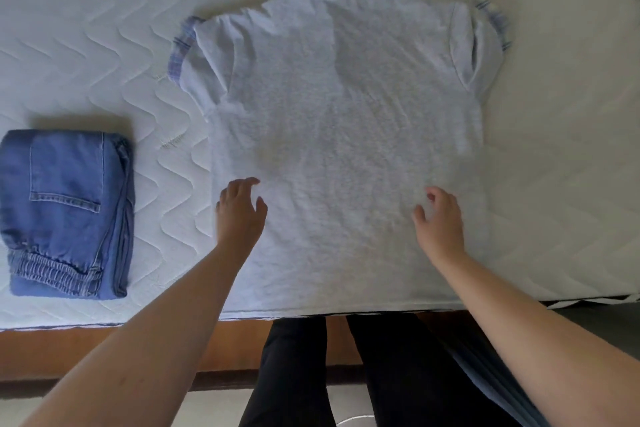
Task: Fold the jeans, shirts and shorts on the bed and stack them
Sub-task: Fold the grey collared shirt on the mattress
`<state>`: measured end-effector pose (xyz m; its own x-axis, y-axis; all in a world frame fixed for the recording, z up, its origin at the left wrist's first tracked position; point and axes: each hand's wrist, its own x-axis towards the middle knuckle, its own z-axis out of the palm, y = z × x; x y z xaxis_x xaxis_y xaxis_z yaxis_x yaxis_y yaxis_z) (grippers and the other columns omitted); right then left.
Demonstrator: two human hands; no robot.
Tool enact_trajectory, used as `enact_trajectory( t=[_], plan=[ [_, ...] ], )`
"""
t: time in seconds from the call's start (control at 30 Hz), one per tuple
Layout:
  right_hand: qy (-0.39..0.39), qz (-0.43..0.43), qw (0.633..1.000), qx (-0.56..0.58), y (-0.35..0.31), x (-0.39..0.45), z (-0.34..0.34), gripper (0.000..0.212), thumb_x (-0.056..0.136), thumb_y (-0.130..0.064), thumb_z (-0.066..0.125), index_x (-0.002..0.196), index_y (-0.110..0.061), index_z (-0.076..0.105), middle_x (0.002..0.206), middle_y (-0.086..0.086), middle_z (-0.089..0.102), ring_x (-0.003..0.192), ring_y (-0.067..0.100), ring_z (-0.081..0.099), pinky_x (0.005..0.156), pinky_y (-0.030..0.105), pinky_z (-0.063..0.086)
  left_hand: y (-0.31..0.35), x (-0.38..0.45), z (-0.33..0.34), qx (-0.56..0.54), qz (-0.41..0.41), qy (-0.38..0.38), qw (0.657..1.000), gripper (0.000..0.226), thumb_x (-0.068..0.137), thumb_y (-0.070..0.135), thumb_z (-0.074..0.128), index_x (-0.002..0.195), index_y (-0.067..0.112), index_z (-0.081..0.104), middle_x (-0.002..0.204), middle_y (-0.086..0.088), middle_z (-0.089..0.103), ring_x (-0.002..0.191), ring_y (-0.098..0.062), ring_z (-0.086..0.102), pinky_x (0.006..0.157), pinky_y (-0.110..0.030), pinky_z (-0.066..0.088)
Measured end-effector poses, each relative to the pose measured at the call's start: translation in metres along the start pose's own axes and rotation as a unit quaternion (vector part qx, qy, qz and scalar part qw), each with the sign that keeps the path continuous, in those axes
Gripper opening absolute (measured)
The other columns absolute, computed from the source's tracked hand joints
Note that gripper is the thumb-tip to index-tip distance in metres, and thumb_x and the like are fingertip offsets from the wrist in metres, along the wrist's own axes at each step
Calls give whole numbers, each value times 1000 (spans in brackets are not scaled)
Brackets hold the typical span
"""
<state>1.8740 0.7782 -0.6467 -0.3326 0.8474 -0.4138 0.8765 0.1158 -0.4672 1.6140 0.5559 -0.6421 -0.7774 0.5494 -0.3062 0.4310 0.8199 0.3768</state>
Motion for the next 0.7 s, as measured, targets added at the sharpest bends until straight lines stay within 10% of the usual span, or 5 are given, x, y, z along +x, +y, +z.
enact_trajectory(
  t=[0.4, 0.7],
  plan=[
    [-87, -231, 966, -83, -129, 62, 59, 62, 95, -20, 59, 151, -9, 33, 153, 11, 38, 141, 27, 35, 114, 37, 29, 3, 105, -5, 180, 139, -110, 968, 66, 102, 38, 44, 158, 21, 14, 166, -4, 4, 153, -21, 2, 123, -38, 9],
    [-98, -276, 946, -142, -203, 117, 95, 62, 102, -28, 42, 156, -16, 13, 164, 3, 10, 151, 19, 8, 120, 34, 11, 9, 176, -7, 183, 182, -69, 964, 64, 104, 38, 34, 158, 15, 9, 166, -4, -1, 153, -18, -3, 123, -34, -1]
  ],
)
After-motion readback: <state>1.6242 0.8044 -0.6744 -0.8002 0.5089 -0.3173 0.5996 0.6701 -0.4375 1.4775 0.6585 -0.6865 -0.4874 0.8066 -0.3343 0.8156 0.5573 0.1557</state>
